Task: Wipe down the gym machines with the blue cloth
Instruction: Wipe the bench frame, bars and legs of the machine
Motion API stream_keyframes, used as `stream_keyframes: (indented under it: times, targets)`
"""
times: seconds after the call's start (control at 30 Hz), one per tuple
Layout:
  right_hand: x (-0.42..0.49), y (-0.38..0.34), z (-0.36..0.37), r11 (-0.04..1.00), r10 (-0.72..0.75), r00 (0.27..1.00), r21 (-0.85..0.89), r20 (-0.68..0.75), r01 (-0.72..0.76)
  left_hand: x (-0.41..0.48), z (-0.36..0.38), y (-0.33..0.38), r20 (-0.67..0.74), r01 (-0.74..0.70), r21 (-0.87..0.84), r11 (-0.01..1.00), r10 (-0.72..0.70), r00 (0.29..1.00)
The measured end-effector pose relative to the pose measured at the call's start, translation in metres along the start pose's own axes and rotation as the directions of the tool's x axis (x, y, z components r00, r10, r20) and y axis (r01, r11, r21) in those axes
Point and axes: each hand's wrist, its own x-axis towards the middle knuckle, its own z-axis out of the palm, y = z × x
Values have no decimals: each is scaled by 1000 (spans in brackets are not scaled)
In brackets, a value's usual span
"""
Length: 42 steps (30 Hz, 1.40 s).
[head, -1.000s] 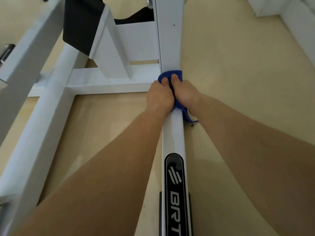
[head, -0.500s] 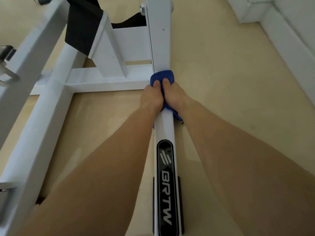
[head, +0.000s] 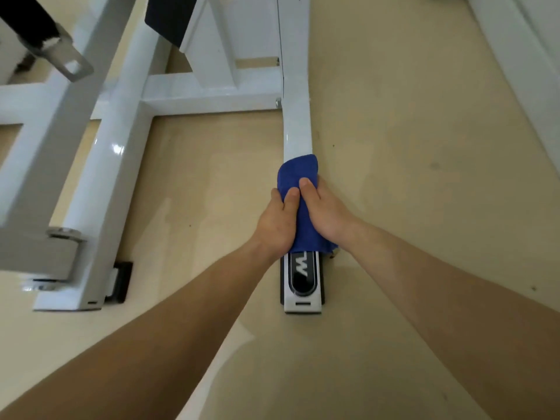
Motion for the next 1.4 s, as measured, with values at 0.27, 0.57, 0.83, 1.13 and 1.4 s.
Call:
stream_keyframes:
  times: [0.27,0.57,0.83,1.13,1.4]
  targets:
    - [-108,39,27,998,-61,998,-37,-5,60,-103,18,-48,-28,36,56,998,-34,999]
    - [-79,18,17,999,-10,1000,-35,12,11,-71,8,-21,-35,-29,123,992,34,999]
    - [-60,1,16,995,-37,996,-96,-85,28,-50,0,-1,-22,-29,182,983,34,999]
    - [-133,31,32,953,-125,975,-296,-186,65,-112,-9,-24,35,5,378,926,-20,999]
    - [-116,-16,42,904,-336,928,-330,-158,272,-100,-67,24,-66,-23,366,931,50,997]
